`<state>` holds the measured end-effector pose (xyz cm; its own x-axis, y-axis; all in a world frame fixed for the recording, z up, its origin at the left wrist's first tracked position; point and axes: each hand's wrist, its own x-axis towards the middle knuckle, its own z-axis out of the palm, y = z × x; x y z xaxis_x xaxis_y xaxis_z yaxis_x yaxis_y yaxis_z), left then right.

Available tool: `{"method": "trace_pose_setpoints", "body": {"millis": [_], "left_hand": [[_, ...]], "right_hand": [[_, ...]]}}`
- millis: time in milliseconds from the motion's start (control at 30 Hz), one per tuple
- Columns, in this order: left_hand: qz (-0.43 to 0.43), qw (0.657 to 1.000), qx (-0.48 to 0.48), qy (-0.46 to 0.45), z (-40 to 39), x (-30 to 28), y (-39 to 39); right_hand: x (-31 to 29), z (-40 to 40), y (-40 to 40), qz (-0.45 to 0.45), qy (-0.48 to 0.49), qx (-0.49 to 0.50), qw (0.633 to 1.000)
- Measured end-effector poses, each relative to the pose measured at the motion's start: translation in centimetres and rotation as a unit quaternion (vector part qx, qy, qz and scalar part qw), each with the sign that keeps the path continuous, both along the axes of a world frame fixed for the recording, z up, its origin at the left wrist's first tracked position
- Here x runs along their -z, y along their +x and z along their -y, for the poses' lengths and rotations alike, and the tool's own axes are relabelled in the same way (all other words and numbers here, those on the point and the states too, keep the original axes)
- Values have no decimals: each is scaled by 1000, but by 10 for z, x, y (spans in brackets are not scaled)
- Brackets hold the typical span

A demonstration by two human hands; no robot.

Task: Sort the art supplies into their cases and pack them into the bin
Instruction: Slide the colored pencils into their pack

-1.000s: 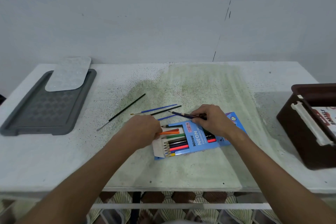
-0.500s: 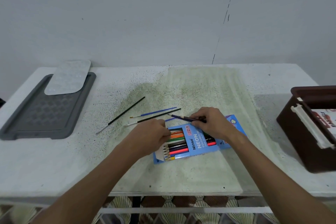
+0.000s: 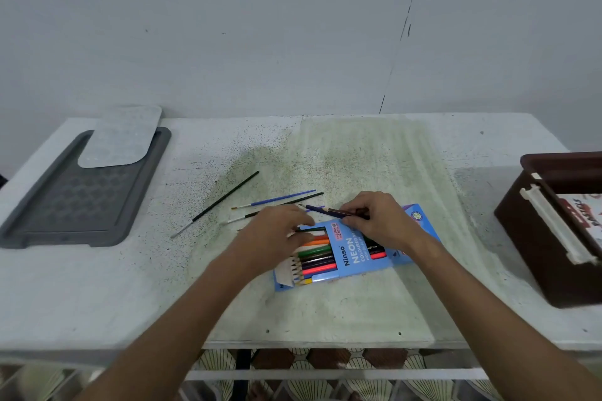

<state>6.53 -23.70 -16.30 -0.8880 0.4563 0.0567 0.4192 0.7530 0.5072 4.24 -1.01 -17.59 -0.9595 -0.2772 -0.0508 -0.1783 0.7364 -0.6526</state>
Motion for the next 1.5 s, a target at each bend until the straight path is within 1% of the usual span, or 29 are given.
{"method": "trace_pose_setpoints", "body": {"millis": [67,167,233,367,500,600,667,733,833,900,967,1033,1133,1167,1233,1300,1333,1400,1500], "left_hand": [[16,997,7,-73,20,-3,-1],[26,981,29,-189,36,-2,-3],[23,976,42,-213,33,1,-3],[8,984,40,-175,16,7,-5],[33,989,48,-134,-8,12,-6],[42,998,12,-55,-9,11,-3],[43,999,-11,-32,2,10,-2],[48,997,-6,-61,15,11,-3],[26,985,31,-166,19,16,-5],[17,980,40,-197,14,19,-6],[19,977,49,-208,9,18,-7],[0,983,38,-179,8,14,-7],[-73,995,-1,-63,5,7,-9],[-91,995,10,-41,1,5,-10],[-103,992,63,-43,-8,4,-16],[-75,990,105,-49,-16,2,-21],[-49,991,111,-49,-17,2,-23],[9,994,94,-45,-15,3,-27],[65,995,58,-42,-3,4,-30]], "right_hand": [[1,-1,1,3,-4,3,1000],[1,0,1,4,-2,4,1000],[0,0,1,8,1,2,1000],[-2,0,1,12,-1,4,1000],[-4,1,2,21,0,4,1000],[-3,0,2,30,-8,12,999],[-2,-2,2,41,-17,23,999],[-1,-3,2,48,-28,35,998],[-2,-4,3,51,-51,44,996],[-4,-4,4,59,-73,44,995],[-6,-3,5,69,-89,43,993],[-8,-3,5,77,-97,41,991],[-9,-2,4,85,-97,32,991],[-9,-1,5,88,-100,23,991],[-9,3,7,88,-106,-1,990],[-9,5,10,82,-117,-14,990],[-9,5,11,81,-123,-17,989],[-10,2,12,82,-129,-17,988],[-8,-7,11,86,-119,-8,989]]}}
